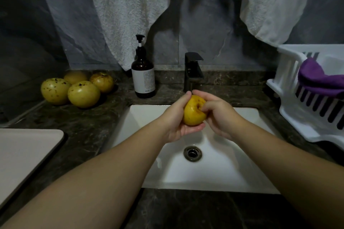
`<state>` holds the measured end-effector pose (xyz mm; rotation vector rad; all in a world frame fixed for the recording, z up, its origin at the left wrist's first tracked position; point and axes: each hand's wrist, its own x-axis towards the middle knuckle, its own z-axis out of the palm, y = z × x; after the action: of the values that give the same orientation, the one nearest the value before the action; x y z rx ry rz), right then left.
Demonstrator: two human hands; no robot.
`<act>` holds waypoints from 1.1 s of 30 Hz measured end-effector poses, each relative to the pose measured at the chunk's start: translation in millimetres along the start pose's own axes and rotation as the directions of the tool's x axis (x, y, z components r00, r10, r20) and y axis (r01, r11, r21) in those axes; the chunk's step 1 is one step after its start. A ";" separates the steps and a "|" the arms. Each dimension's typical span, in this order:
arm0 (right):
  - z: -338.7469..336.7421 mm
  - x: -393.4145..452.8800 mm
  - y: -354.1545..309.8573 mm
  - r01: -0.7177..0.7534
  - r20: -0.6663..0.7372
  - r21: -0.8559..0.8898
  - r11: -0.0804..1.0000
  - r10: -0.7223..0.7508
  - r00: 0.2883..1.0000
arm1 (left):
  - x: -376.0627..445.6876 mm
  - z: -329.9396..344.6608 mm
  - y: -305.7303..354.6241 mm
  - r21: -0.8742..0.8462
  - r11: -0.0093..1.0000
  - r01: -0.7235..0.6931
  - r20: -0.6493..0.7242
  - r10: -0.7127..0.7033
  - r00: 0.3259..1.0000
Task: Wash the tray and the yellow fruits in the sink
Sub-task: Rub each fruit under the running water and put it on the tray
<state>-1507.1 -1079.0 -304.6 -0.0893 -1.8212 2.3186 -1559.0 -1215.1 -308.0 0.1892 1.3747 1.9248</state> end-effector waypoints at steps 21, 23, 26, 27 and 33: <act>4.9 12.2 -0.1 -0.150 -0.242 -0.821 0.551 -0.098 0.965 | -11.4 18.7 -3.4 0.089 0.993 0.075 0.040 -0.078 0.996; 4.8 9.9 1.7 -0.075 -0.201 -0.830 0.553 -0.171 0.965 | -9.9 20.9 -6.9 0.116 0.990 0.081 0.040 -0.086 0.995; 10.0 0.4 3.6 0.145 -0.048 -0.845 0.515 -0.344 0.938 | -6.7 19.7 -7.8 0.048 0.998 0.041 0.006 -0.041 0.999; 11.0 -0.2 5.5 0.219 0.033 -0.849 0.480 -0.365 0.930 | -5.9 18.3 -6.6 0.008 1.000 0.021 -0.010 -0.021 1.000; 9.3 -1.8 5.7 -0.007 -0.020 -0.374 0.927 -0.001 1.000 | -6.6 8.9 6.2 -0.138 0.990 -0.002 -0.097 -0.011 0.995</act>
<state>-1507.5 -1089.6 -308.0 -0.1684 -2.2303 1.9312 -1552.8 -1213.6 -297.0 0.0258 1.2968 2.0399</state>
